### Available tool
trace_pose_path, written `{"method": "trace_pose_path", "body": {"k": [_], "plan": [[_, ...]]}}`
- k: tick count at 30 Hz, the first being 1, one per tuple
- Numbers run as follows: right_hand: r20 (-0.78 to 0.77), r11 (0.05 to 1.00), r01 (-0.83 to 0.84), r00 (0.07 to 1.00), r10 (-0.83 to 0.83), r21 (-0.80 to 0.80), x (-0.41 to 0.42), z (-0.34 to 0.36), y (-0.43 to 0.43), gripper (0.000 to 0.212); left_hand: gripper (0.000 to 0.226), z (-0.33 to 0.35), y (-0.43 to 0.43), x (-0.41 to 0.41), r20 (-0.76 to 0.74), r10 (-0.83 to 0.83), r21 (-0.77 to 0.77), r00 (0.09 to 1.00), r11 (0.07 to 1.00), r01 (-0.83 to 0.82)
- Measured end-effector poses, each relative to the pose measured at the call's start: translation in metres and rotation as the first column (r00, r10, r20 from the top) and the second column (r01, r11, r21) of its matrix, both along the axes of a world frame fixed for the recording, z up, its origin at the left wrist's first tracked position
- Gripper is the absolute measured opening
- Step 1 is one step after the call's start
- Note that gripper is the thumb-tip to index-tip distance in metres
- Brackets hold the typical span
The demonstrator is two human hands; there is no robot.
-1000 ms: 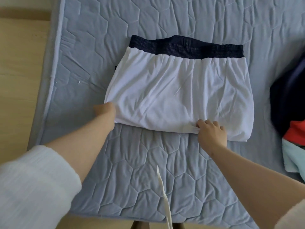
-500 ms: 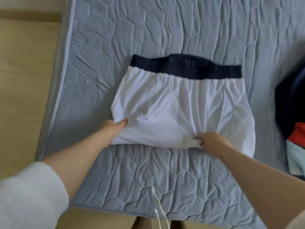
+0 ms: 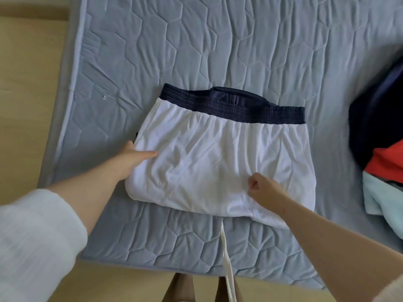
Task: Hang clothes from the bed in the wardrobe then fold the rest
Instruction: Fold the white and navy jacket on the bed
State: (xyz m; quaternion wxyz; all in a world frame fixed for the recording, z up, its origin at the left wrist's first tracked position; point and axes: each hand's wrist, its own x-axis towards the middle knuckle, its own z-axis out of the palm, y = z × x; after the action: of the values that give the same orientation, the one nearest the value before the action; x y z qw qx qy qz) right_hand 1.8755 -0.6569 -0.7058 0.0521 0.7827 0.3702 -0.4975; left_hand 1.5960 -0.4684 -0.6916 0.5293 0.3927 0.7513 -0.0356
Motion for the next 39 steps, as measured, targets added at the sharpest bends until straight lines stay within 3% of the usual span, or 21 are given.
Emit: {"method": "trace_pose_path", "body": {"k": [5,11,14,15,17,20,22,24,25,28,30,33,36,39], "plan": [[0.005,0.989,0.136,0.991,-0.136,0.053,-0.007,-0.003,-0.008,0.021,0.045,0.0,-0.009,0.016,0.14,0.098,-0.048,0.985,0.995,-0.092],[-0.031,0.964,0.26,0.966,-0.258,0.058,-0.007,0.006,-0.012,0.023,0.072,-0.002,0.002,0.013,0.008,0.165,0.08,0.986,0.983,-0.165],[0.005,0.959,0.274,0.961,-0.275,0.077,-0.001,0.008,-0.016,0.008,0.068,-0.012,0.001,0.019,-0.098,0.165,0.139,0.981,0.979,-0.151],[0.025,0.955,0.286,0.957,-0.289,0.079,0.0,0.009,-0.017,0.003,0.065,-0.014,-0.001,0.023,-0.154,0.153,0.149,0.976,0.98,-0.13],[0.071,0.949,0.312,0.947,-0.314,0.043,-0.002,0.009,-0.021,0.015,0.061,-0.011,-0.004,0.029,-0.312,0.038,0.14,0.949,0.99,0.006],[-0.04,0.897,0.402,0.909,-0.415,-0.184,-0.015,0.006,-0.029,0.032,0.065,-0.007,0.0,0.038,-0.448,-0.152,0.068,0.881,0.977,0.203],[-0.127,0.913,0.265,0.94,-0.316,-0.309,-0.025,0.004,-0.036,0.037,0.075,-0.002,0.005,0.054,-0.513,-0.236,0.101,0.825,0.938,0.332],[-0.163,0.937,0.082,0.976,-0.144,-0.338,-0.029,0.007,-0.035,0.038,0.074,0.004,0.009,0.078,-0.526,-0.379,0.21,0.761,0.81,0.548],[-0.192,0.931,0.062,0.972,-0.139,-0.359,-0.03,0.009,-0.033,0.04,0.074,0.007,0.01,0.093,-0.508,-0.477,0.257,0.717,0.711,0.655],[-0.264,0.875,0.154,0.917,-0.3,-0.459,-0.031,0.014,-0.028,0.046,0.077,0.007,0.013,0.136,-0.463,-0.714,0.345,0.526,0.401,0.848],[-0.275,0.815,0.255,0.854,-0.442,-0.52,-0.035,0.013,-0.031,0.043,0.082,0.004,0.017,0.162,-0.456,-0.796,0.342,0.398,0.257,0.904],[-0.268,0.678,0.452,0.68,-0.683,-0.58,-0.047,0.007,-0.042,0.03,0.09,-0.006,0.024,0.193,-0.476,-0.855,0.273,0.207,0.08,0.959],[-0.211,0.531,0.646,0.507,-0.836,-0.549,-0.056,-0.003,-0.043,0.032,0.102,-0.017,0.029,0.212,-0.508,-0.86,0.171,0.041,-0.055,0.984],[-0.164,0.332,0.761,0.291,-0.943,-0.558,-0.065,-0.008,-0.038,0.024,0.118,-0.027,0.034,0.222,-0.569,-0.821,0.114,-0.04,-0.127,0.985]]}}
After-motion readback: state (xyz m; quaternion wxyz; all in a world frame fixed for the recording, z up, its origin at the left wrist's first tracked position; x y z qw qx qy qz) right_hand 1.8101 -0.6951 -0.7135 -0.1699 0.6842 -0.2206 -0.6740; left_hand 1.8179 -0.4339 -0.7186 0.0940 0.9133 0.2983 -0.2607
